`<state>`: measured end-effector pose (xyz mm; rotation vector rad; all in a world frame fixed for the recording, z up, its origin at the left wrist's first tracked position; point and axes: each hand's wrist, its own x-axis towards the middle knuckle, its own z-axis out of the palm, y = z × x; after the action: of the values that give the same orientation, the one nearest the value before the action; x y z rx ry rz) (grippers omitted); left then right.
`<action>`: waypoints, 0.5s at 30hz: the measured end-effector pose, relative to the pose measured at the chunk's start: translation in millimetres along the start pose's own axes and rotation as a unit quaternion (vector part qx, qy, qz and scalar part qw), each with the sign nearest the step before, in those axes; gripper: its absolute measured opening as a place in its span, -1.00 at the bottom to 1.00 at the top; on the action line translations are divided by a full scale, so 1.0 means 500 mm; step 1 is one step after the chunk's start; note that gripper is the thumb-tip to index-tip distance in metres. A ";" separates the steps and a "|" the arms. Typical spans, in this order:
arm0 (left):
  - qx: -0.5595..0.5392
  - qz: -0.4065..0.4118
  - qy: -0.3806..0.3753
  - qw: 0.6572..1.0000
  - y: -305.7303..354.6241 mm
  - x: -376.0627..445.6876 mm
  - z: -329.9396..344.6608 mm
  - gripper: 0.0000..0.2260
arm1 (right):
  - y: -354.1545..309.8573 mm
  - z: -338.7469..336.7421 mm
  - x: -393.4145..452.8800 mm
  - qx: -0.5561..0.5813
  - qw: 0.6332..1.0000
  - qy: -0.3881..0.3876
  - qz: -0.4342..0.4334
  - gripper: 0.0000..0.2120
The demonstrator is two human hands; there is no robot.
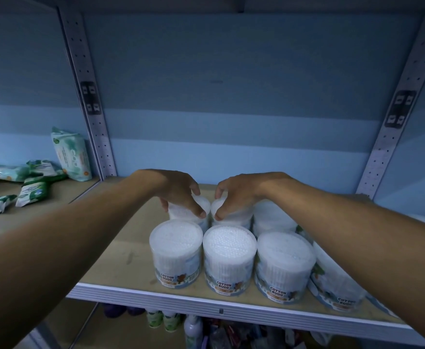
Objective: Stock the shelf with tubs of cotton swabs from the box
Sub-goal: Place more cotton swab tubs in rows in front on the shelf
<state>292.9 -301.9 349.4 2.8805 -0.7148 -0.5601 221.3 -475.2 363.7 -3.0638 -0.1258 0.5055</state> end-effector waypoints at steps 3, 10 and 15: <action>-0.003 -0.001 0.000 1.000 0.001 -0.002 0.001 -0.26 | 0.002 0.002 0.004 0.004 1.000 -0.006 -0.002 -0.35; 0.012 -0.004 -0.007 1.000 0.002 -0.012 -0.005 -0.23 | 0.039 -0.001 0.007 0.063 0.998 0.024 -0.003 -0.28; 0.094 0.021 0.068 0.993 0.033 -0.027 -0.020 -0.33 | 0.124 -0.018 -0.036 0.040 0.998 0.046 0.028 -0.50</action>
<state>278.3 -309.9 366.3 3.0306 -0.8461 -0.3027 211.7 -538.9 375.1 -3.0131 -0.0161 0.3613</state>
